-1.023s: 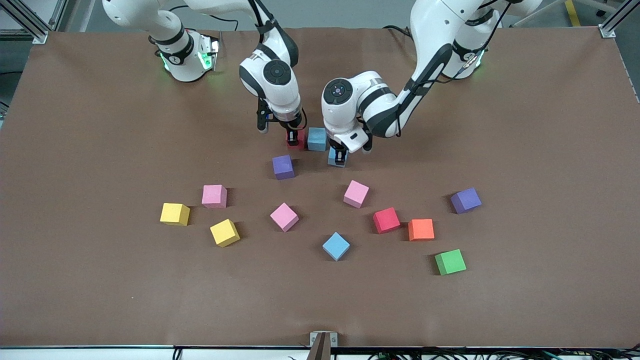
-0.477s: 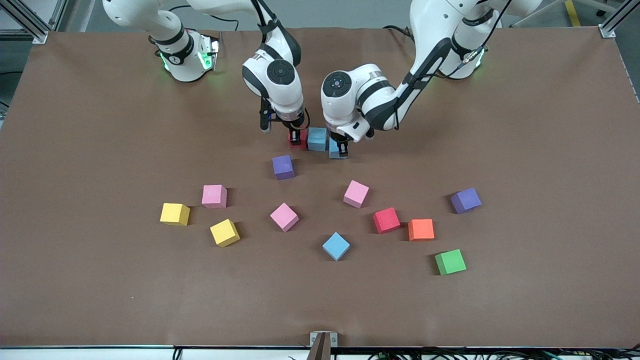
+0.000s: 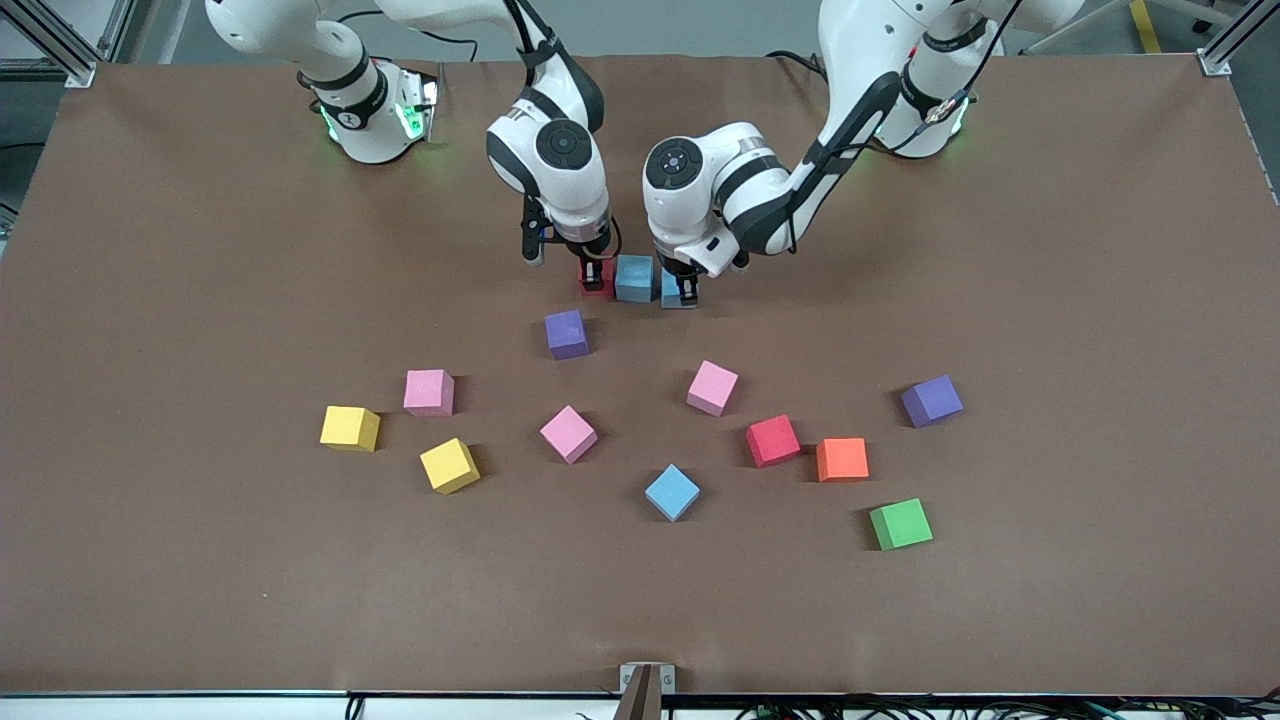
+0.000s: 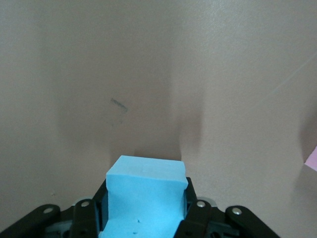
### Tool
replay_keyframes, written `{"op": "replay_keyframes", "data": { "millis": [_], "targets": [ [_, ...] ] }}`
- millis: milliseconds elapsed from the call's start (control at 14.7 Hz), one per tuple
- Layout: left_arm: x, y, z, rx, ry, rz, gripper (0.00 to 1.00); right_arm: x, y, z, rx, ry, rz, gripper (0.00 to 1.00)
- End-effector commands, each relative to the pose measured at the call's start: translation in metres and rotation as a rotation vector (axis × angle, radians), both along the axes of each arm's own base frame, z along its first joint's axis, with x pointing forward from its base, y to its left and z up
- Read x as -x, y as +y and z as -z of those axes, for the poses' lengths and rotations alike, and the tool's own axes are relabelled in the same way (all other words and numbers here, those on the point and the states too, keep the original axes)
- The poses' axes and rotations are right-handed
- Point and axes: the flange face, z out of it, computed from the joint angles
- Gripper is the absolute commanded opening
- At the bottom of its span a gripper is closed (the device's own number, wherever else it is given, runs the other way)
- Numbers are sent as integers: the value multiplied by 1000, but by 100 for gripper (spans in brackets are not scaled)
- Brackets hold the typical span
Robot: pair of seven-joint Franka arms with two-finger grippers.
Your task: Arrange 11 blocks into digit 3
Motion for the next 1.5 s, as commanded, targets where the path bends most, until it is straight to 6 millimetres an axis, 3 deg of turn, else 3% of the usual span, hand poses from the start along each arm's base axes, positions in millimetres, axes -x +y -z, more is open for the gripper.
{"op": "replay_keyframes", "data": {
  "millis": [0,750,818,886,955,1432],
  "targets": [
    [7,-12,-1,-2,-18,-140,42,6,18,32,-3,8,23,0],
    [9,-24,6,7,-9,-130,45,3,22,37,-3,6,23,0],
    [9,-23,10,2,-6,-126,53,3,23,36,-5,6,23,0],
    [10,-23,8,3,-8,-118,90,2,23,38,-3,6,22,0],
    [8,-23,5,7,-13,-122,100,2,23,38,-3,6,22,0],
    [-7,-15,-33,16,-54,-135,100,-2,20,38,-3,5,24,0]
  ]
}}
